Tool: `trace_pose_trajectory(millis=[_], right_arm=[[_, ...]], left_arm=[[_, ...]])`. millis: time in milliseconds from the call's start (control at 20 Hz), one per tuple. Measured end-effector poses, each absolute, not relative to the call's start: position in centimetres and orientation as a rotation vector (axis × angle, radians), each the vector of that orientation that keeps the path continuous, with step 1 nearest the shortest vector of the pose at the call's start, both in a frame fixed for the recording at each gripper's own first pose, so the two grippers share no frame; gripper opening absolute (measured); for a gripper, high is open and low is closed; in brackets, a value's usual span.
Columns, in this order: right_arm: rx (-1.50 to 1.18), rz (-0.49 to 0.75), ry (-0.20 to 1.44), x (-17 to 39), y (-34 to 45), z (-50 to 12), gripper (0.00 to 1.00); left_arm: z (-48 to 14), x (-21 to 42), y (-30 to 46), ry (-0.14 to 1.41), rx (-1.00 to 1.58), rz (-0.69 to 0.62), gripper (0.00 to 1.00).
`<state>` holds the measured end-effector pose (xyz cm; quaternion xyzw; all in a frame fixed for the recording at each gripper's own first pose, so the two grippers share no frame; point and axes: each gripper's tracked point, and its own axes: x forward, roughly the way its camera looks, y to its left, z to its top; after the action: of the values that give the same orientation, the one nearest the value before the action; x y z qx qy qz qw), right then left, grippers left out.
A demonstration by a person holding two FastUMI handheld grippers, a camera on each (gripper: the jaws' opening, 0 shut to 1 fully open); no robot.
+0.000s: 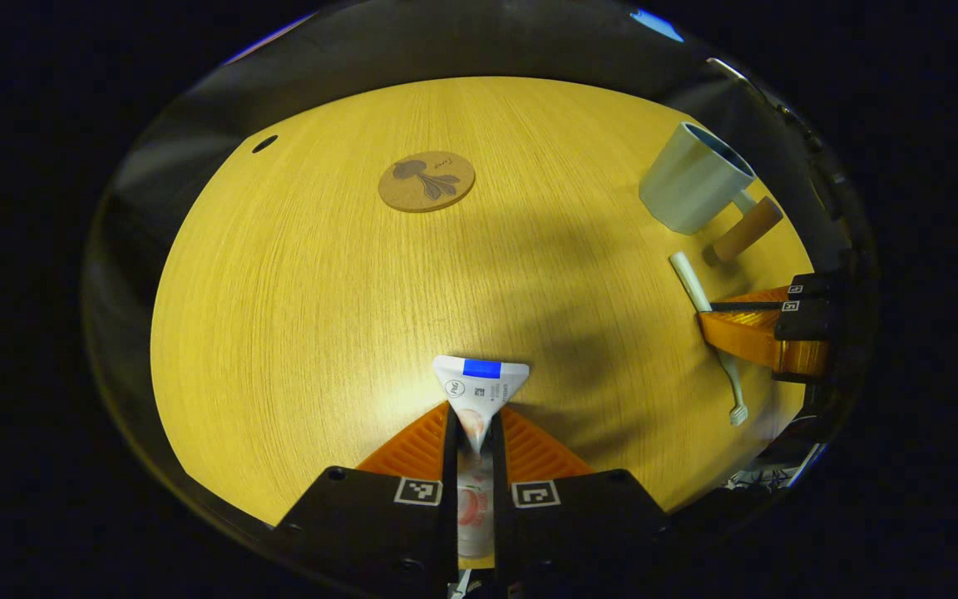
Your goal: Put the toothbrush and toothpaste on the desktop into the cup, then pick up the cup and place it on the coaster on the desktop.
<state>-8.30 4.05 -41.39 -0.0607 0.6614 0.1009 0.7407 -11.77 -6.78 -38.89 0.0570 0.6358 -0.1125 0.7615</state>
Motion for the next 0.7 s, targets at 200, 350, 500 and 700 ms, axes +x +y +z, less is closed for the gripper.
trace_pose_trajectory(millis=[200,350,500,700], right_arm=[[-0.146,0.243,1.451,-8.29,4.04,-41.37,0.1],[-0.137,0.232,1.434,-8.2,4.08,-41.31,0.04],[-0.089,0.223,1.423,-8.15,4.1,-41.18,0.03],[-0.004,0.209,1.4,-8.28,4.22,-40.91,0.04]], left_arm=[[-38.84,-11.76,-6.8,1.376,0.127,-0.255,0.16],[-38.74,-11.71,-6.76,1.367,0.121,-0.262,0.13],[-38.73,-11.74,-6.74,1.368,0.121,-0.263,0.13],[-38.67,-11.65,-6.73,1.361,0.119,-0.269,0.13]])
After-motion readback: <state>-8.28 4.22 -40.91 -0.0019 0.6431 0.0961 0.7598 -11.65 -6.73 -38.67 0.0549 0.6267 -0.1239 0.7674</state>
